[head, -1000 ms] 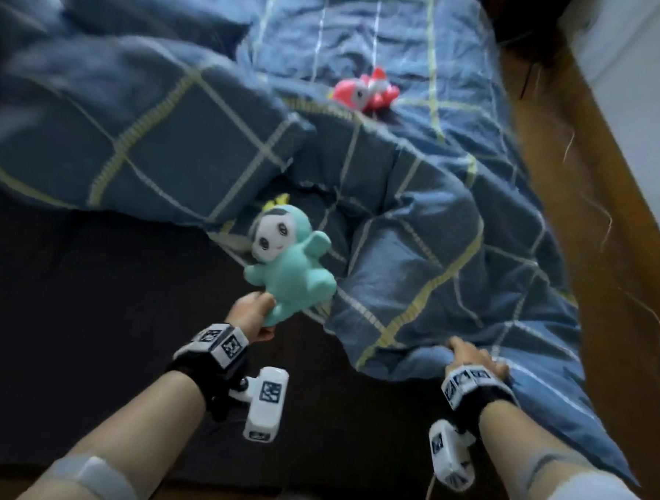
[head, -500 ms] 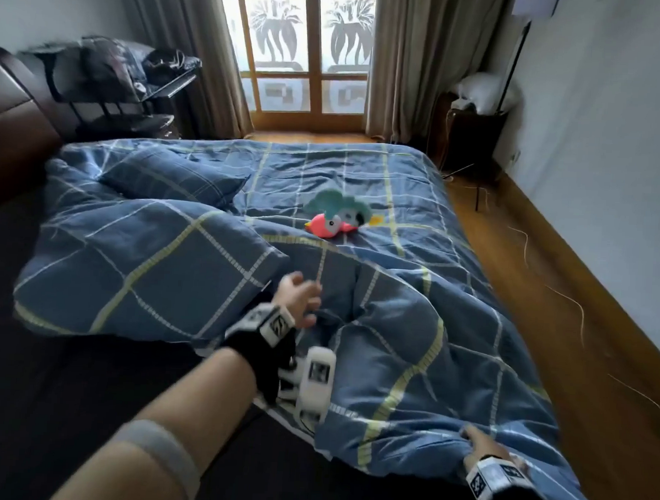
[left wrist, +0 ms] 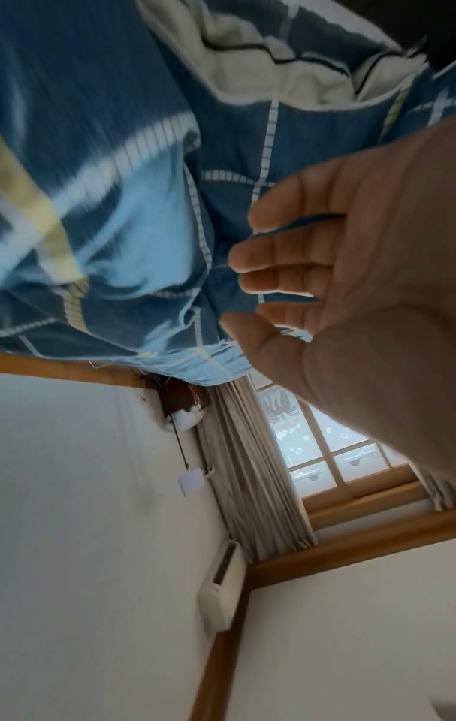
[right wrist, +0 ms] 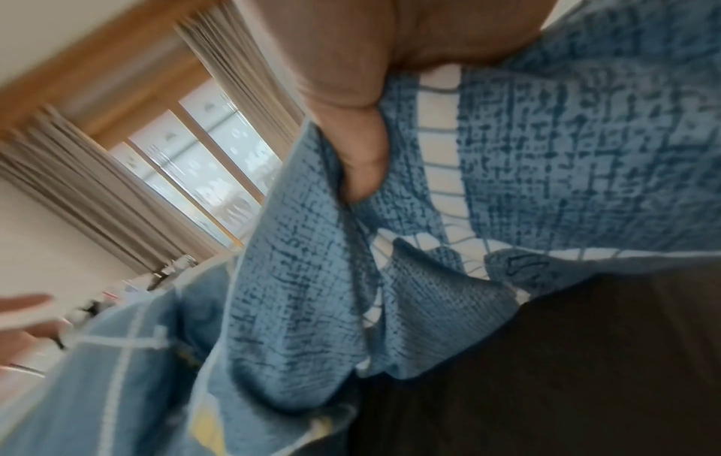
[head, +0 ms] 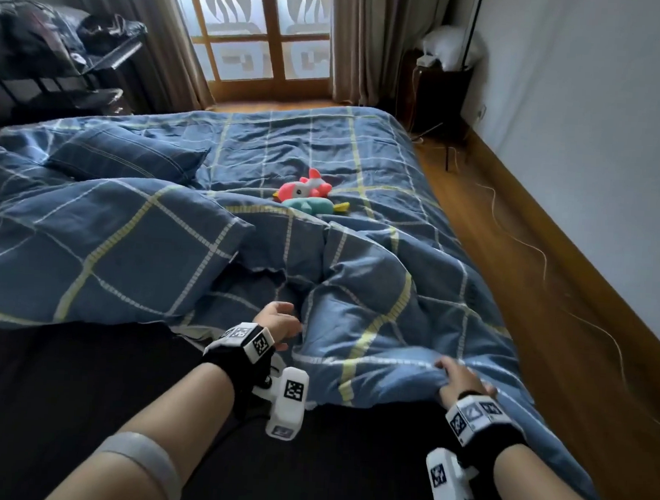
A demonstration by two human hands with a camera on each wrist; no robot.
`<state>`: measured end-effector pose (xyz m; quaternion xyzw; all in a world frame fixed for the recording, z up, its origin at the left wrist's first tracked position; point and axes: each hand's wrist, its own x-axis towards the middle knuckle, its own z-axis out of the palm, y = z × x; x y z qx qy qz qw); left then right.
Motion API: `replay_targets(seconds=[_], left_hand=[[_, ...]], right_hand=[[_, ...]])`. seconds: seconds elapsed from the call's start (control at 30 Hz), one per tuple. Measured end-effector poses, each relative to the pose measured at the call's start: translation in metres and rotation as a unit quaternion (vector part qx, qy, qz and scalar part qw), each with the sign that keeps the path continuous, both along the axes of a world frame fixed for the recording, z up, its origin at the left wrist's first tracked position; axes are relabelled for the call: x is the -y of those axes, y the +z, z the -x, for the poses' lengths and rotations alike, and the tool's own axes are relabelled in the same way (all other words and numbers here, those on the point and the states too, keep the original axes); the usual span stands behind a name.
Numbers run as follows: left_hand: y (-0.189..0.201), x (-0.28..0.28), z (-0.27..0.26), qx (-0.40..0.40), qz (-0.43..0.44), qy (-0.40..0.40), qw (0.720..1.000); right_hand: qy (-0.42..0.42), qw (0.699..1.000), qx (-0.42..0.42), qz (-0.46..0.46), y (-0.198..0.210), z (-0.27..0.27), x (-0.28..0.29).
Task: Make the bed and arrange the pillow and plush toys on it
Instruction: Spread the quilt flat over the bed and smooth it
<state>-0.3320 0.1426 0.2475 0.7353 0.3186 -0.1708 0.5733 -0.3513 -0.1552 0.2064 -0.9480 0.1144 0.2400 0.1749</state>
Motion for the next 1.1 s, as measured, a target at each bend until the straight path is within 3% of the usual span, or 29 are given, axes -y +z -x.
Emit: replay_targets(seconds=[0.27,0.37,0.53,0.7,0.8,0.93,1.1], left_hand=[[-0.052,0.047,0.017,-0.038,-0.171,-0.134,0.975],[-0.054,0.076,0.016,-0.006,-0.265,-0.163,0.95],[-0.041,0.09,0.007,0.038,-0.412,-0.151,0.898],[-0.004,0.071,0.028,0.021,-0.408,-0.283,0.868],[0.018,0.076,0.05,0.041,-0.402,-0.286,0.869],[0.039,0.104,0.07,0.081,-0.402,-0.281,0.868],[0.036,0.127,0.102,0.081,-0.361,-0.303,0.878]], right_hand=[[-0.017,0.981,0.172,-0.092,0.097,-0.003,0.048],[-0.009,0.959,0.239,-0.155,0.119,0.008,0.066],[0.071,0.939,0.299,-0.157,0.126,0.024,0.086],[0.109,0.965,0.227,-0.072,0.115,0.034,0.105],[0.095,0.972,0.202,-0.071,0.112,0.036,0.123],[0.048,0.961,0.241,-0.124,0.12,0.036,0.155],[0.048,0.945,0.28,-0.159,0.118,0.054,0.182]])
